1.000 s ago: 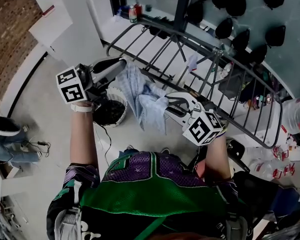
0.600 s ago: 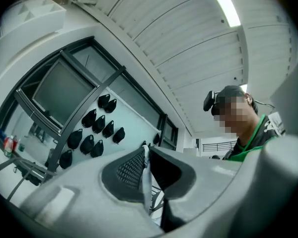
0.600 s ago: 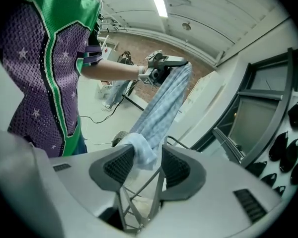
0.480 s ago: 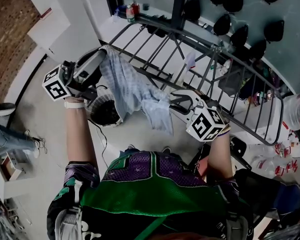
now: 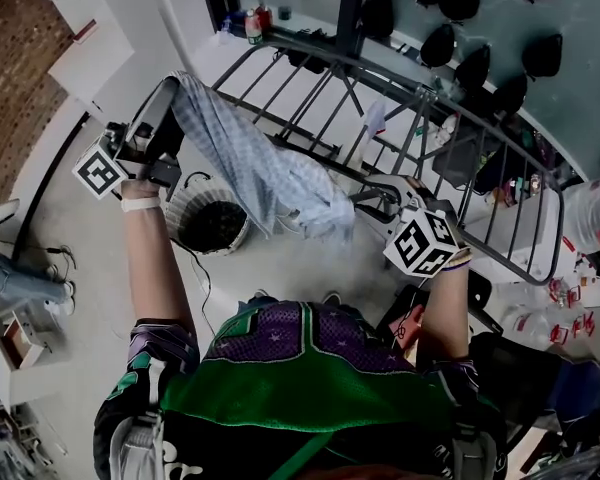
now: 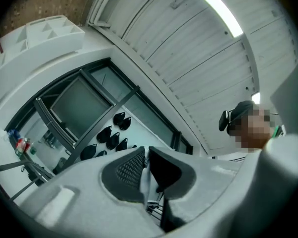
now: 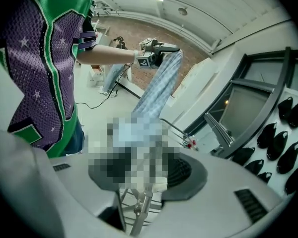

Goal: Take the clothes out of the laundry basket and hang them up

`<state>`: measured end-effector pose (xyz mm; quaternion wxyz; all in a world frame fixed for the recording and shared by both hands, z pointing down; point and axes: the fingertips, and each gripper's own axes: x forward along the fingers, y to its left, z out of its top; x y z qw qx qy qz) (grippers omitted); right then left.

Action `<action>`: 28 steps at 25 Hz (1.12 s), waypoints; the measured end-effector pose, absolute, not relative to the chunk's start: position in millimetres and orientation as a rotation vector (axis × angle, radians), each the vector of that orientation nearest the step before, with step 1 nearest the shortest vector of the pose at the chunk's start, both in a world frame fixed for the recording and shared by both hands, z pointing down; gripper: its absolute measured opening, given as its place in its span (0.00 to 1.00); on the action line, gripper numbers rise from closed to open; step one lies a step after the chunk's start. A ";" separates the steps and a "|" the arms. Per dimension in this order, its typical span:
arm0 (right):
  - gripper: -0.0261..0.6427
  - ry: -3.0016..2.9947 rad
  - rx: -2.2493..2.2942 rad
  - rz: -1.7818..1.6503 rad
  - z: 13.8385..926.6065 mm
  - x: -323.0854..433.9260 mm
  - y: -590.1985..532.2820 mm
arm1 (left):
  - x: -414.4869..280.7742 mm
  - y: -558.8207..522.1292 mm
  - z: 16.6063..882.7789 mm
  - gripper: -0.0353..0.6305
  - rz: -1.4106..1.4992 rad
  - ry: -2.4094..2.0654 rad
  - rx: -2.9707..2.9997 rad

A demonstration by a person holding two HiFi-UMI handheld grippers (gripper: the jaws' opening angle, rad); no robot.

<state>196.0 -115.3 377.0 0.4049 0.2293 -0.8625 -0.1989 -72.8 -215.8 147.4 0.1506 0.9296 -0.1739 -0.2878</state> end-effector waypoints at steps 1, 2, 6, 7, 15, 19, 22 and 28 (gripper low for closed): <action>0.30 -2.174 0.591 -0.494 376.8 199.6 -115.4 | -73.6 -215.9 144.9 0.11 -0.830 -0.502 2.675; 0.30 -2.173 0.605 -0.488 375.9 203.0 -116.2 | -73.2 -215.8 142.1 0.11 -0.831 -0.496 2.681; 0.30 -2.194 0.637 -0.483 368.8 206.9 -118.9 | -54.8 -206.0 136.8 0.11 -0.741 -0.404 2.749; 0.30 -2.216 0.642 -0.485 365.5 204.7 -119.0 | -45.7 -202.1 140.0 0.11 -0.681 -0.380 2.777; 0.30 -2.389 0.634 -0.493 346.3 171.9 -128.0 | -20.7 -185.6 156.1 0.11 -0.474 -0.295 2.830; 0.30 -2.453 0.618 -0.497 338.8 157.6 -132.3 | -21.8 -172.3 152.4 0.11 -0.464 -0.206 2.827; 0.30 -2.483 0.597 -0.498 336.3 146.2 -136.4 | -28.2 -167.6 146.7 0.11 -0.531 -0.136 2.786; 0.30 -2.558 0.552 -0.498 326.3 126.0 -142.0 | -27.7 -149.6 134.9 0.11 -0.656 0.095 2.684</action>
